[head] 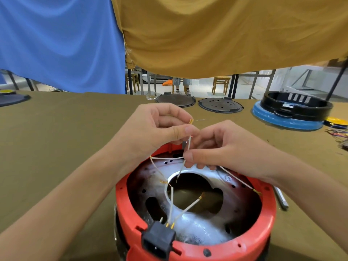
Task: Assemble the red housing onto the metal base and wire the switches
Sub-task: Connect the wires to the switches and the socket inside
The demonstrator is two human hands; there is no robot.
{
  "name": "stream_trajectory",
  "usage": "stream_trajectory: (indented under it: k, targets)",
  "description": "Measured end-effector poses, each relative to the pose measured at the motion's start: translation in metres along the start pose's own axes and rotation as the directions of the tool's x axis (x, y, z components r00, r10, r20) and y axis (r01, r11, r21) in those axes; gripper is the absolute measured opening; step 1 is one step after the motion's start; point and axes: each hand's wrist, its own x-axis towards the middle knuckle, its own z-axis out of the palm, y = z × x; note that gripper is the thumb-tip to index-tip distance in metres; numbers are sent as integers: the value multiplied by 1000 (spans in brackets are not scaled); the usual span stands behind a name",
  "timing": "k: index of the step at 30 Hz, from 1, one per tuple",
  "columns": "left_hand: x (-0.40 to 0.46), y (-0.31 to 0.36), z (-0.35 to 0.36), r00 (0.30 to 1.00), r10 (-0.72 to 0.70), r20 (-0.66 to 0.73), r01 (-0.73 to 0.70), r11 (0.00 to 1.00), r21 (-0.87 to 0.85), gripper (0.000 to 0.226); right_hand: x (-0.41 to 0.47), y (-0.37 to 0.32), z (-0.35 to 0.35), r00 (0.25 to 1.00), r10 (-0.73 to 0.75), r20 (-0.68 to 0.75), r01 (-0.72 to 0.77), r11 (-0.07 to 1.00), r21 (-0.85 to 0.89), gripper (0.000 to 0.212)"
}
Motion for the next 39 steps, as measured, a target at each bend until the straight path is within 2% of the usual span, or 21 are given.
stream_trajectory:
  k: [6, 10, 15, 17, 21, 28, 30, 31, 33, 34, 37, 39]
  targets:
    - [-1, 0, -1, 997, -58, 46, 64, 990, -125, 16, -2, -2, 1, 999, -7, -51, 10, 997, 71, 16]
    - [-1, 0, -1, 993, -86, 82, 100, 977, -188, 15, -3, -3, 0, 997, -22, -78, 26, 998, 56, 16]
    - [1, -3, -2, 987, -149, 58, 157, 972, -174, 26, -1, -1, -4, 950, -50, -308, 87, 990, 110, 13]
    - [1, -3, -1, 984, -165, 65, 173, 975, -140, 31, 0, -1, -4, 934, -66, -350, 113, 987, 117, 11]
    - [1, -6, 0, 985, -159, 65, 165, 982, -98, 34, 0, -1, -4, 947, -83, -312, 111, 991, 74, 9]
    - [0, -7, 0, 988, -142, 55, 144, 989, -32, 37, 2, 2, -4, 976, 19, -219, 16, 988, 155, 8]
    - [1, -6, -3, 993, -119, 1, 119, 989, 83, 34, 3, 2, -4, 971, 46, -234, -3, 984, 179, 7]
    - [3, -6, -7, 996, -65, -59, 77, 966, 245, 30, 4, 2, -5, 968, 71, -241, -15, 974, 225, 6]
    - [6, -6, -21, 987, 74, -143, 26, 803, 595, 20, 5, 1, -7, 963, 115, -245, -33, 949, 313, 5]
    - [7, -6, -26, 987, 75, -142, 42, 732, 680, 20, 6, 2, -7, 960, 126, -250, -40, 946, 322, 4]
    - [9, -12, -30, 986, -161, -53, 144, 630, 763, 29, 6, 3, -7, 947, 152, -284, -70, 958, 280, 9]
    - [8, -15, -27, 976, -218, -14, 135, 553, 822, 23, 5, 3, -8, 940, 161, -302, -82, 963, 258, 11]
